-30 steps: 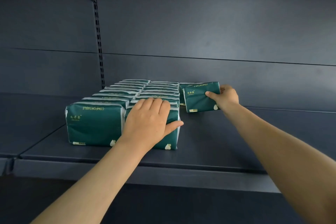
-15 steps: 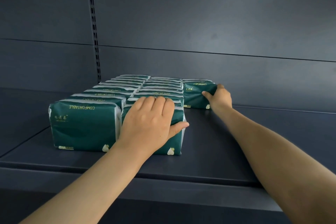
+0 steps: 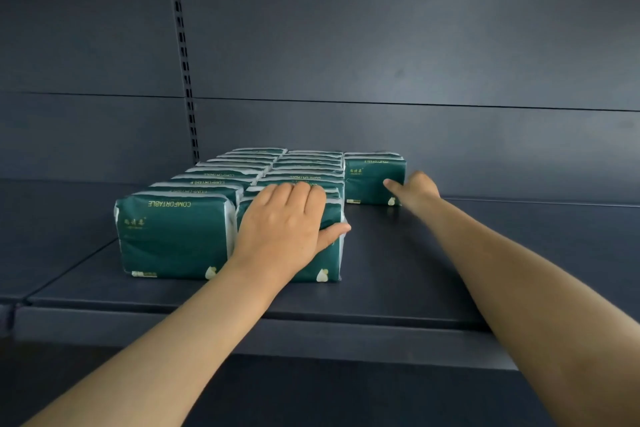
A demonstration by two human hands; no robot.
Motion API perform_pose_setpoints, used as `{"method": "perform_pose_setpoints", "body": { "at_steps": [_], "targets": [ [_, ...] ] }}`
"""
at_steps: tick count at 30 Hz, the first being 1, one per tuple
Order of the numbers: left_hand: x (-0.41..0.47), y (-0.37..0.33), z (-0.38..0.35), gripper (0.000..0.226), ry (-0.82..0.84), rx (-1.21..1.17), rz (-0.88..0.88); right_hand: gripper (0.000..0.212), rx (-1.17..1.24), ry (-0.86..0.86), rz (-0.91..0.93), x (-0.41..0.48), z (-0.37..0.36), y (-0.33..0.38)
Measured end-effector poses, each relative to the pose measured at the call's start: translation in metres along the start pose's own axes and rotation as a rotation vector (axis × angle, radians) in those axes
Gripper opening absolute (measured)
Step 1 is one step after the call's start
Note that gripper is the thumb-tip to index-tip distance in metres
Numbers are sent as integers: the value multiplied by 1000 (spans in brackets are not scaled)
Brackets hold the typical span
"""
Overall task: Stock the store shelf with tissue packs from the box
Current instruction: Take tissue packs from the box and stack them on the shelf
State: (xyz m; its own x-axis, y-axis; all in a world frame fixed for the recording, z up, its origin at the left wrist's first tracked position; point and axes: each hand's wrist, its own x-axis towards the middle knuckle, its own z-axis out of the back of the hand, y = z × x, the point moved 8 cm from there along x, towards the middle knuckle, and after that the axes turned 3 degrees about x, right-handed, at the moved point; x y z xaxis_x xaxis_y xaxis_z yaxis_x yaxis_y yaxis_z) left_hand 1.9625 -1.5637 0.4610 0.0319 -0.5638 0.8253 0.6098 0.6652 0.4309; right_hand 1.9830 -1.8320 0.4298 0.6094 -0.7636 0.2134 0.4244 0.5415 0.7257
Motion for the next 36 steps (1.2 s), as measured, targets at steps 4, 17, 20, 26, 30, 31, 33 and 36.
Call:
{"method": "perform_pose_setpoints", "body": {
  "at_steps": [4,17,20,26,30,31,33,36],
  "targets": [
    [4,1,2,63,155,-36,-32,50,-64,24,41,-37,23,7],
    [11,25,121,46,539,-142,87,57,-485,69,288,-222,134,32],
    [-14,17,158,44,622,-218,124,62,-562,87,310,-271,154,31],
    [-76,-17,228,44,721,-291,83,61,-596,98,261,-362,188,13],
    [-111,-35,268,47,766,-324,64,60,-610,120,238,-419,199,-9],
    [-118,-40,277,48,777,-337,71,60,-610,133,232,-432,199,-16],
    [-133,-51,293,49,792,-373,80,60,-621,167,226,-457,197,-32],
    [-156,-71,311,49,802,-425,87,61,-654,229,208,-490,188,-63]
  ]
}}
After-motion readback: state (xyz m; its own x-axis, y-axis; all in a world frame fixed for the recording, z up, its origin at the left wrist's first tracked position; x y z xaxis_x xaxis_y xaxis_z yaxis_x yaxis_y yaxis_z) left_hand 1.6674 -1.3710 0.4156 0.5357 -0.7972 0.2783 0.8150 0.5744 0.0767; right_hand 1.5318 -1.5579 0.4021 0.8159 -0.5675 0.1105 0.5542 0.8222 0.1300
